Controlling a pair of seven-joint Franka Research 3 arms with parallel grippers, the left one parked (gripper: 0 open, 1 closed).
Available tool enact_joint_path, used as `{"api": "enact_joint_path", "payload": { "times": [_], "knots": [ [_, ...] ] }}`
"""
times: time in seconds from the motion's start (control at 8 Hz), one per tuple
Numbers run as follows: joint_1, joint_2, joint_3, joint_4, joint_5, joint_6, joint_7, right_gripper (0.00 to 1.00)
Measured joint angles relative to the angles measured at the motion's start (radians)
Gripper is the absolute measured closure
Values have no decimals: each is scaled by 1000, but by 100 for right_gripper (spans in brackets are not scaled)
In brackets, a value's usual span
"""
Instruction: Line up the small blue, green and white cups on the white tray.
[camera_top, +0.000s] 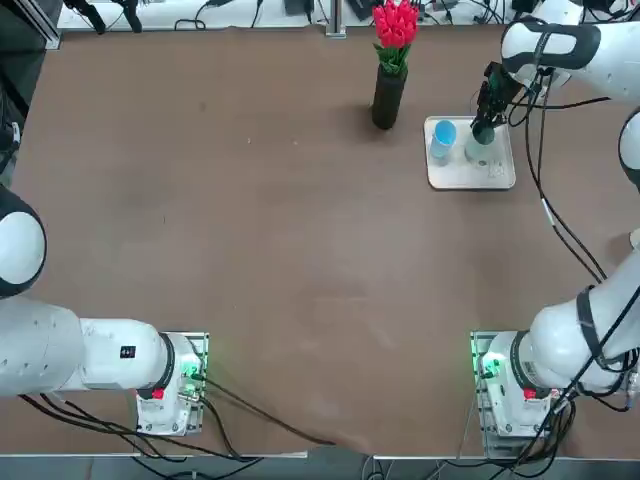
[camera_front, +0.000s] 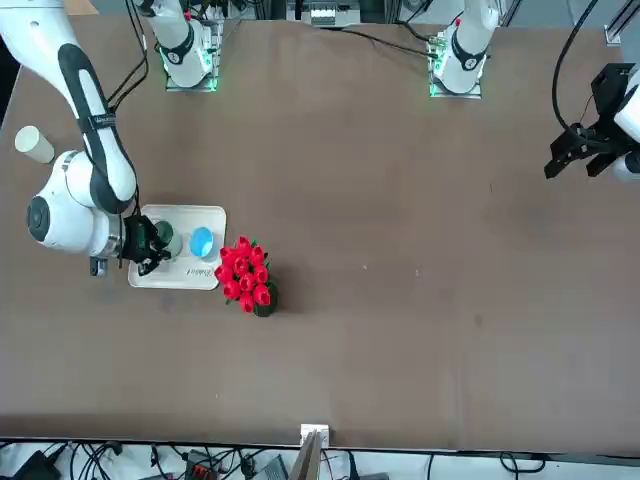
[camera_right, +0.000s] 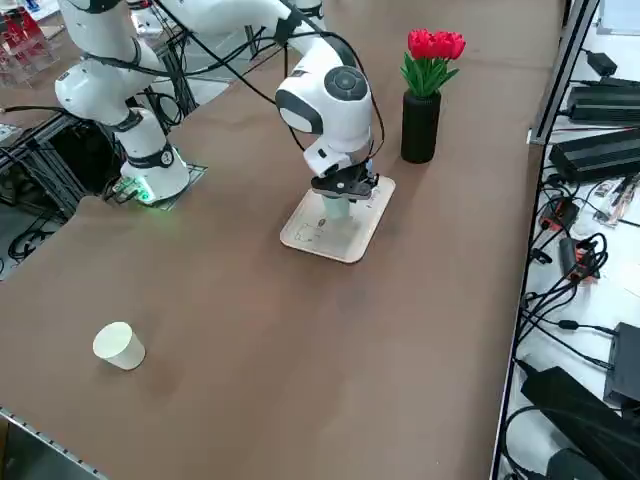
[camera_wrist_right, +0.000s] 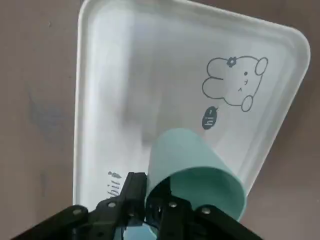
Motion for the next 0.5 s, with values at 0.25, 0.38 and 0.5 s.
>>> {"api": "enact_joint_path", "payload": {
  "times": [0.25, 0.38, 0.5],
  "knots": [
    [3, 3, 0, -9, 0, 17, 0, 97],
    [4, 5, 1, -11, 6, 24, 0, 97],
    [5, 7, 4, -12, 12, 32, 0, 97]
  ]
}}
